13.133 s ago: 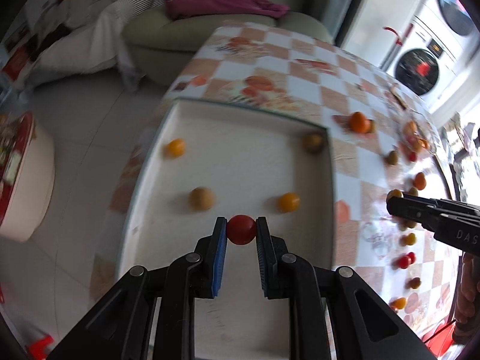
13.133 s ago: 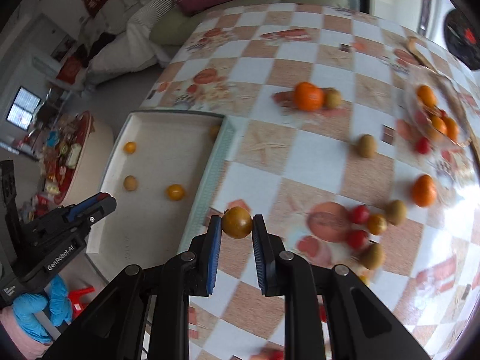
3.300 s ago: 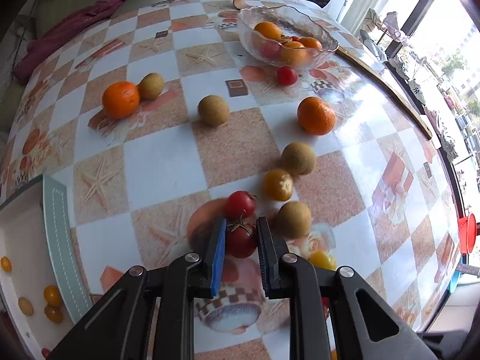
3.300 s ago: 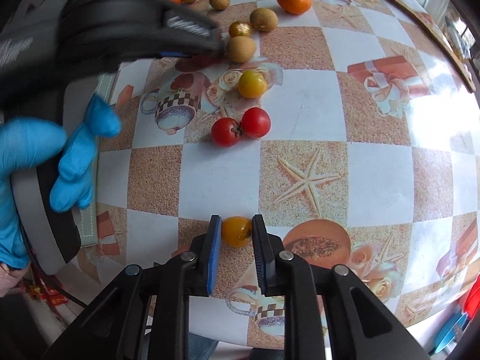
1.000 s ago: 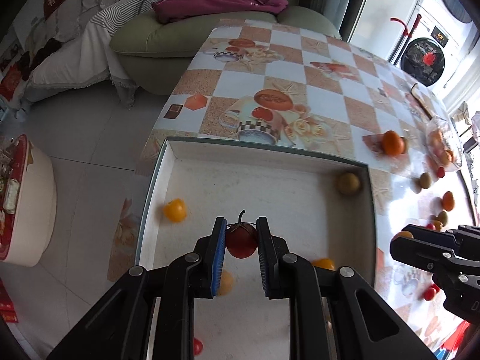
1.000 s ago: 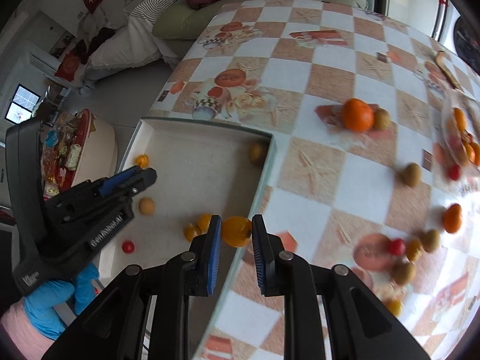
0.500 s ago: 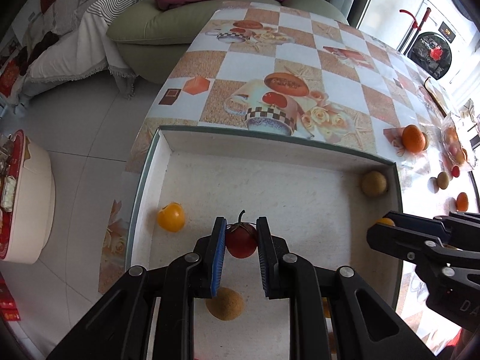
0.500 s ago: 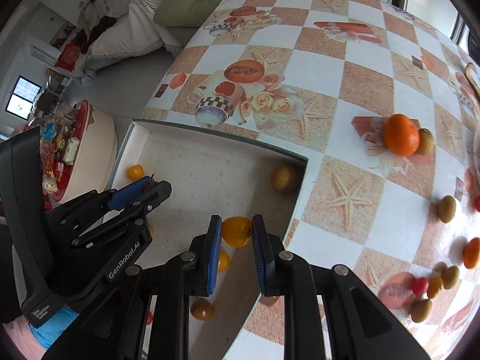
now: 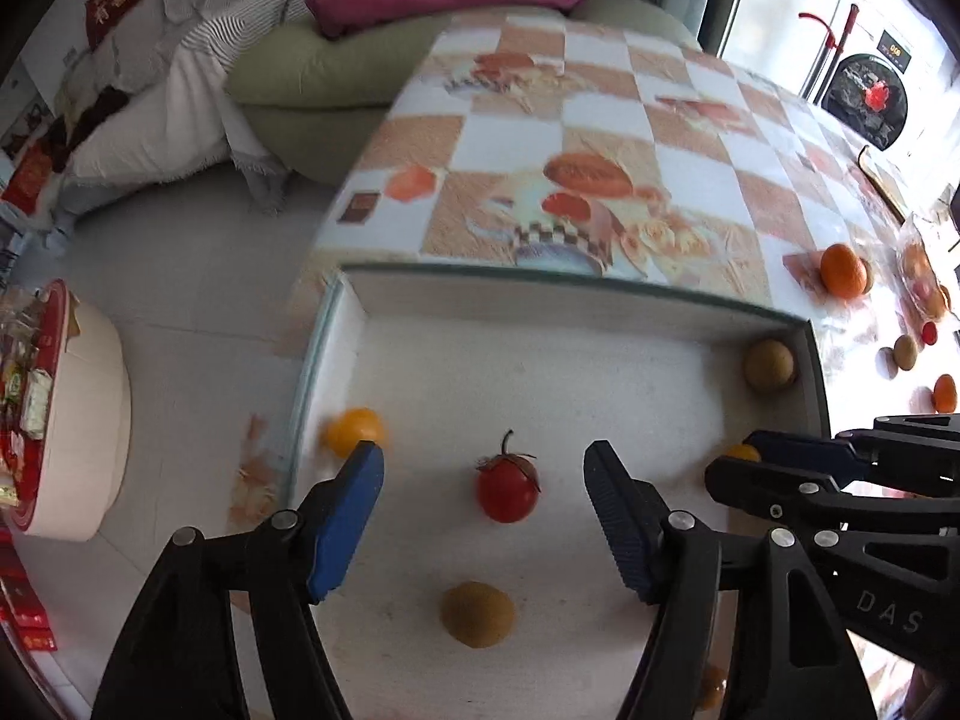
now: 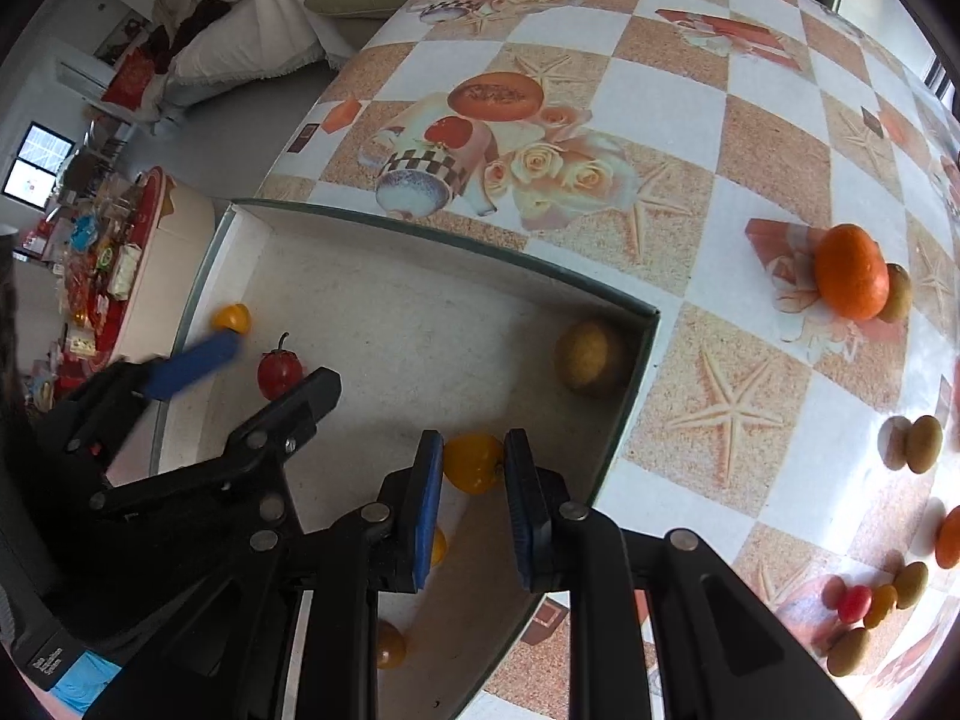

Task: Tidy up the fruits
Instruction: 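Move both open tools back over the remaining tomatoes on the table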

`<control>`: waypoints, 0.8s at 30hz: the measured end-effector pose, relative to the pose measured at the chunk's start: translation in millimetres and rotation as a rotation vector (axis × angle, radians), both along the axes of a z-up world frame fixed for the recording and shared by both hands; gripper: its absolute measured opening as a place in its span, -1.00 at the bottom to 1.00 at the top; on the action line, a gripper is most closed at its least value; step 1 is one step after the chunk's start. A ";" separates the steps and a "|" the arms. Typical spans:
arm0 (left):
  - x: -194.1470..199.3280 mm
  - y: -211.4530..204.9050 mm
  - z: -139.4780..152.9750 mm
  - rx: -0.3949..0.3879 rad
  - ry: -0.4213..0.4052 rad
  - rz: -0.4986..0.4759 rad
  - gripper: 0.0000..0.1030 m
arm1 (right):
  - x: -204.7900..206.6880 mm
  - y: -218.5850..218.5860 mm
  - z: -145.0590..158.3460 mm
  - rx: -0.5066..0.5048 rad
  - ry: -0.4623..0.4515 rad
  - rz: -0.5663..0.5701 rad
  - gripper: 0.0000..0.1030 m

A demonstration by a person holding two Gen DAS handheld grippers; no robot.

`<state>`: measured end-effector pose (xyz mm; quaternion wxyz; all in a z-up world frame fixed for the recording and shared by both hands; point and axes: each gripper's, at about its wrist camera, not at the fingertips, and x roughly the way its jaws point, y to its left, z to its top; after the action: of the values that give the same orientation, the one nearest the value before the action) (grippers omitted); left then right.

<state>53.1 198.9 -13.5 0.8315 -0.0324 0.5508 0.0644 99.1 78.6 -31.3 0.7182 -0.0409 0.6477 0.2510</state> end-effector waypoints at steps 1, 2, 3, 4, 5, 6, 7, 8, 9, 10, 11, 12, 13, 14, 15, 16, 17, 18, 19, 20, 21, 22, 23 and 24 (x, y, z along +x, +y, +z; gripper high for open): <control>-0.9 2.0 1.1 -0.002 -0.001 0.005 0.37 | 0.4 -0.8 0.1 0.005 0.003 -0.002 -0.46; -1.7 3.6 2.3 -0.002 -0.002 0.010 0.37 | 0.2 -1.6 0.7 0.009 0.003 -0.004 -0.44; -2.2 5.5 3.7 -0.001 -0.005 0.014 0.37 | 0.1 -2.9 2.1 0.022 0.002 -0.006 -0.39; -3.9 8.3 6.2 -0.003 -0.012 0.023 0.37 | -0.8 -4.2 4.3 0.030 0.000 -0.008 -0.30; -4.8 10.4 8.3 -0.004 -0.018 0.030 0.37 | -2.1 -6.6 8.0 0.041 -0.006 -0.011 -0.21; -6.3 12.3 11.1 -0.005 -0.025 0.038 0.37 | -3.3 -8.0 12.1 0.062 -0.011 -0.014 0.02; -7.3 13.4 13.2 -0.005 -0.028 0.040 0.37 | -5.2 -9.0 16.8 0.087 -0.017 -0.014 0.34; -8.1 13.5 16.2 0.000 -0.032 0.038 0.37 | -7.1 -10.2 21.9 0.095 -0.029 -0.015 0.47; -8.1 12.7 18.1 0.005 -0.035 0.034 0.37 | -9.3 -12.3 28.0 0.107 -0.050 -0.018 0.52; -8.8 10.5 20.9 0.014 -0.039 0.026 0.37 | -11.4 -15.2 34.3 0.121 -0.066 -0.024 0.52; -8.6 7.3 23.4 0.021 -0.042 0.017 0.37 | -13.2 -18.8 39.5 0.124 -0.077 -0.032 0.52; -8.1 4.3 25.4 0.022 -0.044 0.006 0.37 | -14.8 -22.6 43.4 0.126 -0.085 -0.043 0.52; -7.4 -1.0 28.5 0.024 -0.047 -0.007 0.37 | -16.5 -28.9 47.3 0.127 -0.093 -0.060 0.52; -6.5 -5.3 30.9 0.026 -0.049 -0.017 0.37 | -18.1 -37.0 50.1 0.127 -0.098 -0.082 0.52; -5.6 -10.5 32.9 0.026 -0.051 -0.029 0.37 | -20.4 -44.8 52.3 0.126 -0.103 -0.101 0.52; -4.2 -19.0 35.8 0.024 -0.054 -0.049 0.37 | -22.6 -55.1 54.2 0.119 -0.109 -0.125 0.52; -3.2 -25.6 38.0 0.021 -0.057 -0.063 0.37 | -25.0 -65.8 55.4 0.107 -0.114 -0.148 0.52; -2.5 -31.9 40.0 0.017 -0.059 -0.077 0.37 | -26.5 -75.0 56.8 0.096 -0.119 -0.168 0.52; -1.2 -42.5 42.8 0.013 -0.061 -0.101 0.37 | -29.8 -86.2 58.1 0.082 -0.124 -0.193 0.52; 0.0 -51.1 44.7 0.008 -0.063 -0.121 0.37 | -32.6 -96.9 59.0 0.072 -0.126 -0.214 0.52; 1.1 -59.1 46.8 0.004 -0.066 -0.140 0.37 | -36.9 -109.0 59.3 0.060 -0.127 -0.234 0.52; 2.1 -71.6 49.8 -0.004 -0.071 -0.169 0.37 | -42.1 -121.9 59.4 0.044 -0.128 -0.255 0.52; 2.9 -80.5 51.8 -0.011 -0.073 -0.189 0.37 | -47.2 -133.0 59.3 0.030 -0.127 -0.274 0.52; 3.4 -89.7 53.7 -0.017 -0.074 -0.210 0.37 | -53.0 -145.8 59.0 0.017 -0.124 -0.293 0.52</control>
<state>56.5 109.2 40.2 0.8531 0.0160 0.5206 -0.0292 46.1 -67.2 27.7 0.7861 0.0449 0.5989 0.1460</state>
